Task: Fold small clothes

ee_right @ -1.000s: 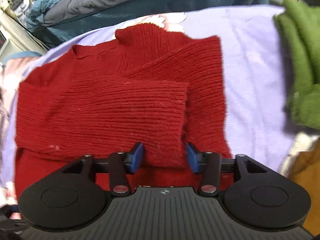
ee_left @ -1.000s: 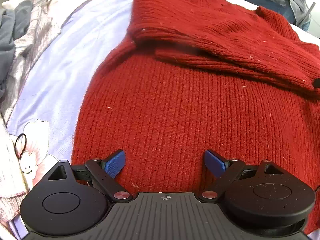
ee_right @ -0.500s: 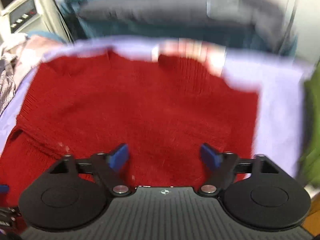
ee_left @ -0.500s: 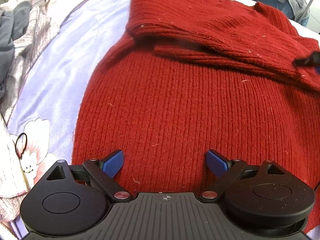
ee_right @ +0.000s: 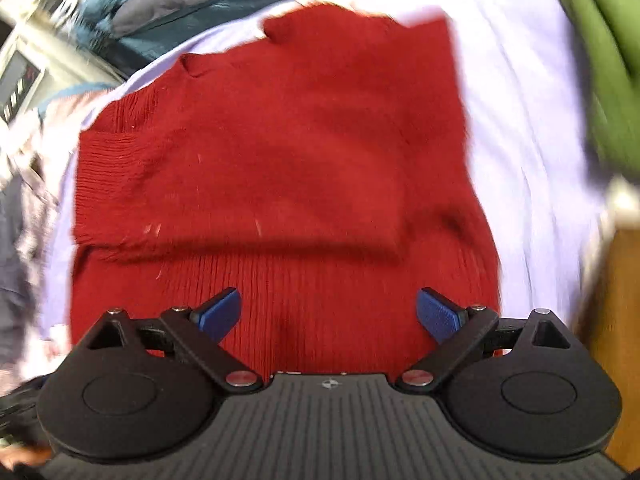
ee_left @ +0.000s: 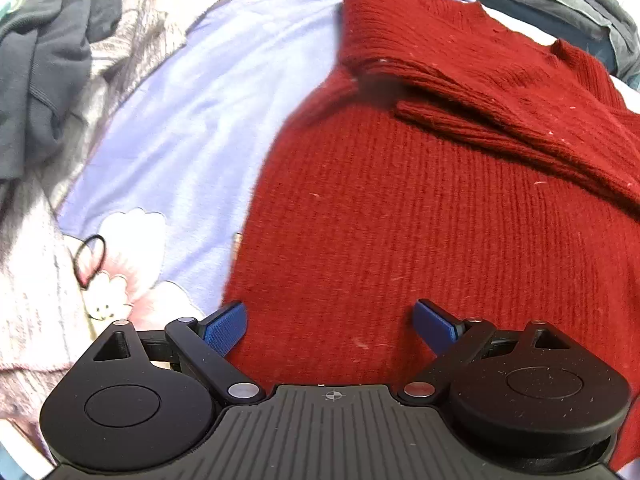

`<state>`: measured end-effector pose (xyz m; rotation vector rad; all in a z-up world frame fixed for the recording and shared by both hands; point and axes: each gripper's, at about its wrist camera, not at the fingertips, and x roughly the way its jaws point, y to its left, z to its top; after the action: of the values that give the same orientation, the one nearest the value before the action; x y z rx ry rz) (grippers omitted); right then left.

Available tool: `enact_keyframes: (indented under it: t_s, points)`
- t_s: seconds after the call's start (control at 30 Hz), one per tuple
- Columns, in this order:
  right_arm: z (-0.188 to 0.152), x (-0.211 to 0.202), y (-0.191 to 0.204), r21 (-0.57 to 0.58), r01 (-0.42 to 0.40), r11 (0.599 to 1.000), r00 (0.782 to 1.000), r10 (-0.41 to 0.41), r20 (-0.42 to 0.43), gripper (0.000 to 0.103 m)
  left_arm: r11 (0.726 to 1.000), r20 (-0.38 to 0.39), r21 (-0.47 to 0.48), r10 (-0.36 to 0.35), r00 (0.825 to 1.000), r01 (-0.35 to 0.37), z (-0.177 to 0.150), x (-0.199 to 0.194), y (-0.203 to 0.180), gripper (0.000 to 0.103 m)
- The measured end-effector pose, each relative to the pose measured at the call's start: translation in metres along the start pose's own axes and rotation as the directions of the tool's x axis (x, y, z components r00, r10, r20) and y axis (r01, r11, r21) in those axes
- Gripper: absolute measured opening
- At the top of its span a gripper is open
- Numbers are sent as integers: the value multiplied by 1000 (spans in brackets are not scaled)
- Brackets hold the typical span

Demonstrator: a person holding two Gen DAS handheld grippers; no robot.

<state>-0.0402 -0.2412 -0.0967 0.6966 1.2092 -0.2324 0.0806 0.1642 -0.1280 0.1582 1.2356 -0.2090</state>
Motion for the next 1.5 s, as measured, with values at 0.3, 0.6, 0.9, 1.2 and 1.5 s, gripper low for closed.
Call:
enact_keyframes:
  t_s: [0.3,0.6,0.9,1.2,1.5]
  points:
    - [-108,-64,-83,202,-45,978,983,80,-167,85,999,-10,37,28,1000,-28,-8,-5,26,103]
    - [-154,-55,-120,567,-98,818,985,160,-61,69,999,-7,-18,-45,999,45,-9,-15,64,103]
    - [-128,-29,-91,431,-68,900,989,117,-88,69,992,-46,-33,-119,992,118,-25,-13,72,103]
    - [-136,-17,-79,345,-27,938,990,73,-122,64,996,-48,-29,-86,995,85,-53,-7,55,103]
    - [-126,-9,-61,283,-21,959,987,65,-150,36,989,-89,-30,-149,985,146,-54,-14,46,102]
